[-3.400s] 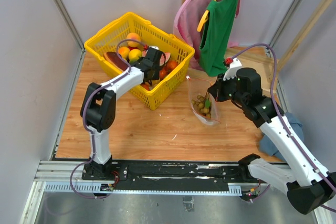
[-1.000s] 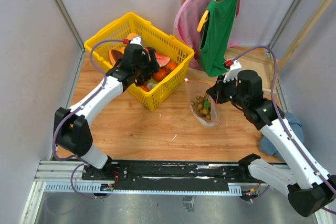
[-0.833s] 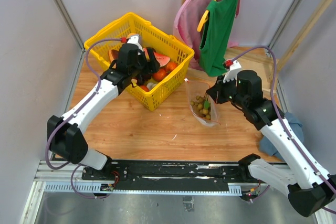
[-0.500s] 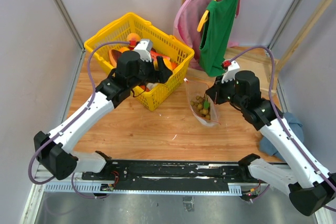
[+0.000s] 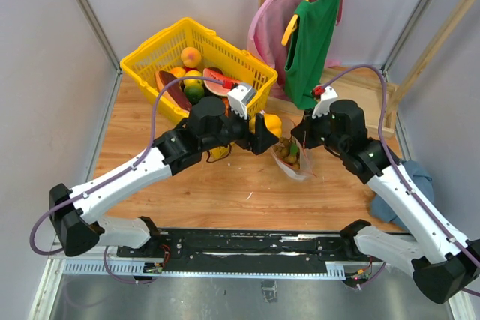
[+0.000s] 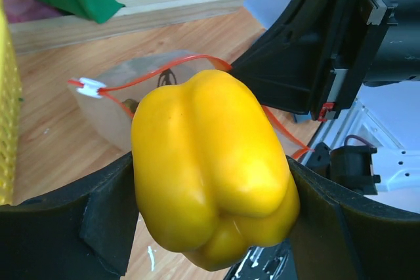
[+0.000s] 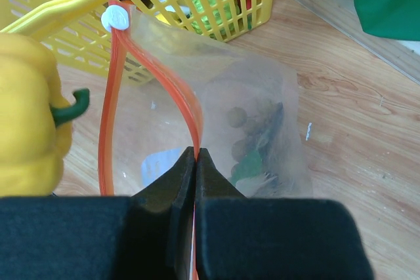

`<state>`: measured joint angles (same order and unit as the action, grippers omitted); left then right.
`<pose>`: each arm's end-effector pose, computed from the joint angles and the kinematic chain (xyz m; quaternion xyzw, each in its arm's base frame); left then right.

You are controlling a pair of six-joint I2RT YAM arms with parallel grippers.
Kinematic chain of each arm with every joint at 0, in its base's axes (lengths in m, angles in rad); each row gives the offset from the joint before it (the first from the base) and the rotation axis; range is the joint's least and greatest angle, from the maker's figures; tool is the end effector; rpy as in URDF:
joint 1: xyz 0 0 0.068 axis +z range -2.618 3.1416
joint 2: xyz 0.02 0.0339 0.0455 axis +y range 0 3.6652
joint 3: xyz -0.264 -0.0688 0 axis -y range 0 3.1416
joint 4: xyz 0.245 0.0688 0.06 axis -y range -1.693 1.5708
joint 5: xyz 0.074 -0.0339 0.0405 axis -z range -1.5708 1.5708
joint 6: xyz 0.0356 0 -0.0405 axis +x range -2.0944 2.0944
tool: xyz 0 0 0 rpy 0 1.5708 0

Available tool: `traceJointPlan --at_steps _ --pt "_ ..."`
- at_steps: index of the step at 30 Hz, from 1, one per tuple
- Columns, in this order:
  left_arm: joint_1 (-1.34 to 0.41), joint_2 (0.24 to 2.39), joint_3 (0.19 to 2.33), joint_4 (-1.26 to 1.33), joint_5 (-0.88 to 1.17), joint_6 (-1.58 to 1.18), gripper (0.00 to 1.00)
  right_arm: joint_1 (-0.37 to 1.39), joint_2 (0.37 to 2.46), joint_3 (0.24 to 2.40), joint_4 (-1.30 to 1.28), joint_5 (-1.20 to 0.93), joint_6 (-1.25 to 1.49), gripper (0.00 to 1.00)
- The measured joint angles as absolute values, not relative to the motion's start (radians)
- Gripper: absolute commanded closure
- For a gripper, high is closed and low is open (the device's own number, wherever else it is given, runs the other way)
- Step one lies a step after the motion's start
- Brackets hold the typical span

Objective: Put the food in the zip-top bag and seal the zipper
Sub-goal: Place the fake vegetable in the zipper food storage bag.

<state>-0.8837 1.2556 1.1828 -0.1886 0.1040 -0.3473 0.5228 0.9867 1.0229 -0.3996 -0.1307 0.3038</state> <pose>0.1827 -0.2285 0.3782 0.2404 0.7555 -0.3848 0.4727 0.1876 0.1135 0.3637 -0.1266 0.8125 0.2768 0.4972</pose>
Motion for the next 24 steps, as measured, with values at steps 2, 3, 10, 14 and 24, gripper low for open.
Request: traceJointPlan --at_steps 2,3,10,14,24 --pt "-0.896 1.266 1.183 -0.177 0.103 -0.362 0.53 0.523 0.987 1.024 -0.400 -0.129 0.307 1.00" --pt "-0.901 1.274 1.183 -0.174 0.102 -0.371 0.52 0.523 0.986 1.024 -0.400 -0.128 0.308 1.00" --pt "-0.938 1.314 1.178 -0.118 0.097 -0.446 0.51 0.533 0.984 1.024 -0.396 -0.128 0.311 0.99" --pt "-0.948 1.362 1.183 -0.105 0.095 -0.484 0.51 0.551 0.984 1.024 -0.392 -0.131 0.314 1.00" --pt "-0.950 1.446 1.213 -0.239 -0.044 -0.568 0.37 0.559 0.960 1.024 -0.391 -0.116 0.315 0.99"
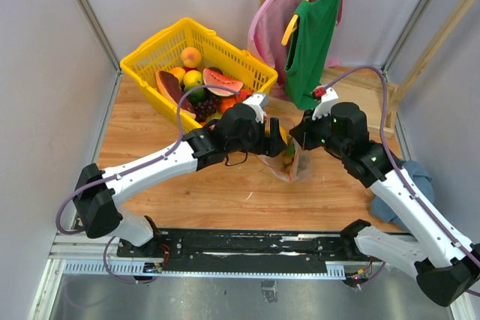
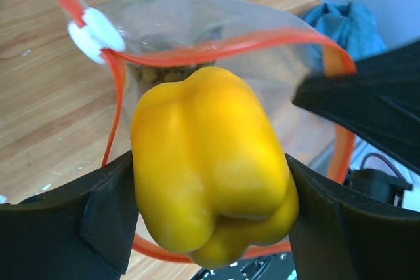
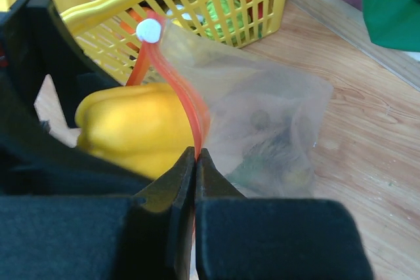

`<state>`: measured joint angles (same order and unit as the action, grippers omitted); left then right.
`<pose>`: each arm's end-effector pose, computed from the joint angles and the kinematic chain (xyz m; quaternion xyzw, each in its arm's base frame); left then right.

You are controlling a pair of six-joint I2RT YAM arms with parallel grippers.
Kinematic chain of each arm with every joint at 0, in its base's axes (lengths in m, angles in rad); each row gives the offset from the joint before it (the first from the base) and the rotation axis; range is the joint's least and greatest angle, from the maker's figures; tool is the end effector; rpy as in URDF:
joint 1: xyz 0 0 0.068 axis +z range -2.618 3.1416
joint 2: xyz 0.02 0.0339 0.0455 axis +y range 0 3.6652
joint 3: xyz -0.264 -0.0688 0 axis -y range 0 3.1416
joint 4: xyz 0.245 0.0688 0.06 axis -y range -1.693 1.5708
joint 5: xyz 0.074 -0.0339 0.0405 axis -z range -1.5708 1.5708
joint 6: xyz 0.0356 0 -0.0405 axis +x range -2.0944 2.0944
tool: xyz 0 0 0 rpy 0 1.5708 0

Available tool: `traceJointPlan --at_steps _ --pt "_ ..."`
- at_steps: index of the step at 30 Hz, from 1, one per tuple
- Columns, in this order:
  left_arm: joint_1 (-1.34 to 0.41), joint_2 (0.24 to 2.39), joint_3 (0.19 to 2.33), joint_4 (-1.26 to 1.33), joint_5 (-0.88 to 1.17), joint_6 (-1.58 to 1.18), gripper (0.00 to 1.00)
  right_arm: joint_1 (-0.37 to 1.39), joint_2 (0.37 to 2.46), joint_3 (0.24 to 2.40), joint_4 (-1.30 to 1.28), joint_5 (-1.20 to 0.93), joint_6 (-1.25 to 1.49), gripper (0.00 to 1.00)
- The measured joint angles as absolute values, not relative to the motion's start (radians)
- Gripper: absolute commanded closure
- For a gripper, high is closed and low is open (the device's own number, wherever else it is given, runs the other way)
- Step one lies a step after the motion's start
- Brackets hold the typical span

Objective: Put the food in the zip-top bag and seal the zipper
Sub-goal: Place the fake vegetable in the zipper food storage bag.

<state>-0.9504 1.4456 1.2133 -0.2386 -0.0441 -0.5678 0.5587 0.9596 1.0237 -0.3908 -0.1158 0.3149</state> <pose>0.1971 -0.2732 0.3277 0.1507 0.8390 -0.3460 0.3920 0.1782 0.1163 0.3702 -0.1321 0.8012 0.2887 0.5072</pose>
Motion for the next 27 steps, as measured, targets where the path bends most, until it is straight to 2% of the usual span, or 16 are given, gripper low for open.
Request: traceJointPlan --at_steps 11,27 --pt "-0.951 1.521 1.324 -0.303 -0.150 -0.569 0.13 0.564 0.953 1.005 -0.353 -0.157 0.324 0.99" --pt "-0.960 1.538 1.324 -0.265 -0.279 -0.545 0.10 0.567 0.946 0.980 -0.320 -0.194 0.350 0.99"
